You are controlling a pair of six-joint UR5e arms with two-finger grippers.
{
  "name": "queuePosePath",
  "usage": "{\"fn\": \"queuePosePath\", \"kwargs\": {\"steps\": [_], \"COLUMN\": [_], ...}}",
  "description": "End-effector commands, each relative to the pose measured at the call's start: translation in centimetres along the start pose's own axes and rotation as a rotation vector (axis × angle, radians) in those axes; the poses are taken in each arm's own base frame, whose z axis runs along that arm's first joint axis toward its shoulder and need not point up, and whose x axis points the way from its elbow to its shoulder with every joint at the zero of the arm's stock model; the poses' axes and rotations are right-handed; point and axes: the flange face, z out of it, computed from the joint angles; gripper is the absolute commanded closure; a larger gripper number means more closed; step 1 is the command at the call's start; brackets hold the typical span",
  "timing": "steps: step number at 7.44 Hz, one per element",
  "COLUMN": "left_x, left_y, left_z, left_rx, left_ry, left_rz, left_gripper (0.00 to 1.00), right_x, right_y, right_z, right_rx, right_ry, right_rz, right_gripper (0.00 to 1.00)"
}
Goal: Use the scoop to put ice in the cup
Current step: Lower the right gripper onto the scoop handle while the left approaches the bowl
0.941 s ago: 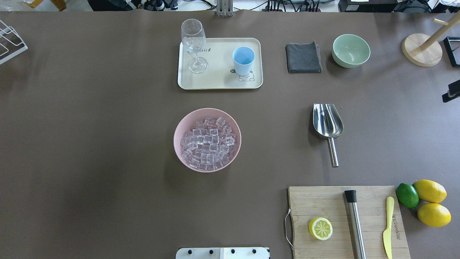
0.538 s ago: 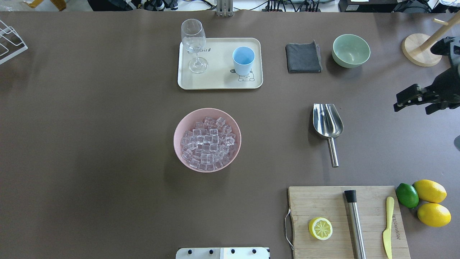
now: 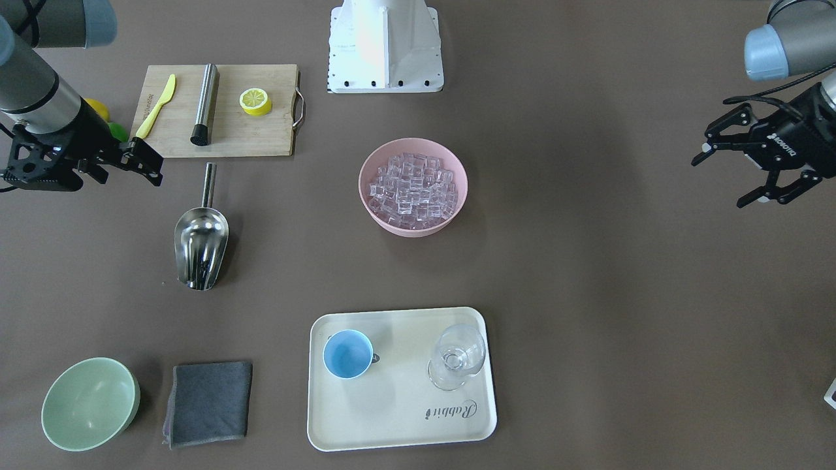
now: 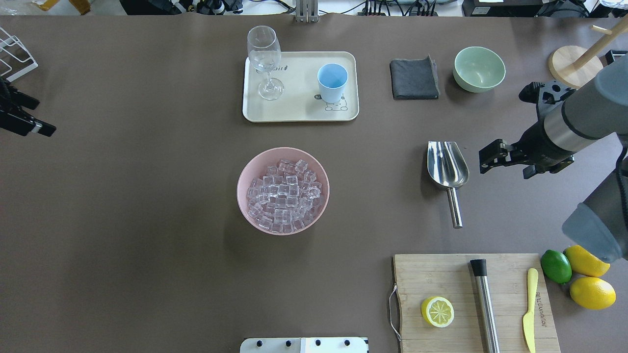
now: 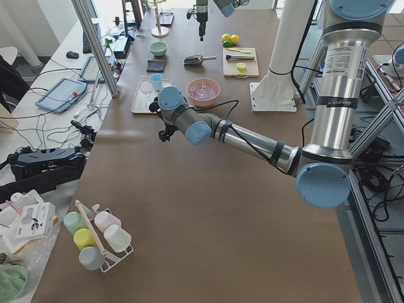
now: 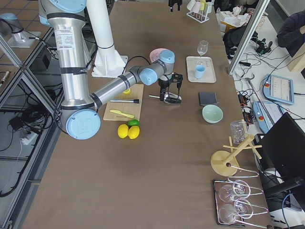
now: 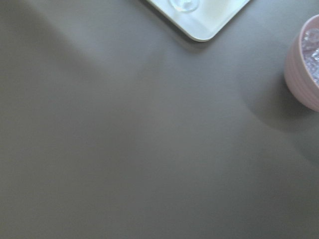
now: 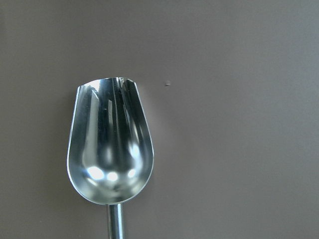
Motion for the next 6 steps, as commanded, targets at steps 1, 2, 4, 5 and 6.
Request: {"fn": "queuePosePath", "kwargs": {"steps": [1, 2, 4, 5, 6], "left_x": [7.6, 10.0, 11.8, 12.3, 14.2], "left_y": [-3.9, -4.7, -4.8, -5.2, -5.6], "left_z": [7.0, 9.2, 10.8, 12.1, 14.1], "left_rx": [0.073, 0.114, 0.150, 0.159, 0.180], "left_ry": [0.030, -0.009, 0.002, 0.016, 0.042], "left_rz": [0.308, 0.410, 0.643, 0.731, 0.776], "left_gripper": [0.02, 0.02, 0.02, 0.02, 0.02], "right_x": [-4.0, -4.7, -5.1, -5.1, -5.2], "right_y": [4.1, 5.4, 5.5, 5.3, 5.5], "right_z": [4.9, 6.4, 7.5, 8.2, 8.9], "right_rx": [0.013, 0.014, 0.043, 0.062, 0.076], "right_ry": [0.040, 0.055, 0.061, 0.068, 0.077], "right_rz": [0.002, -0.014, -0.036, -0.043, -0.054], "right_gripper": [0.01, 0.01, 0.07, 0.11, 0.11]}}
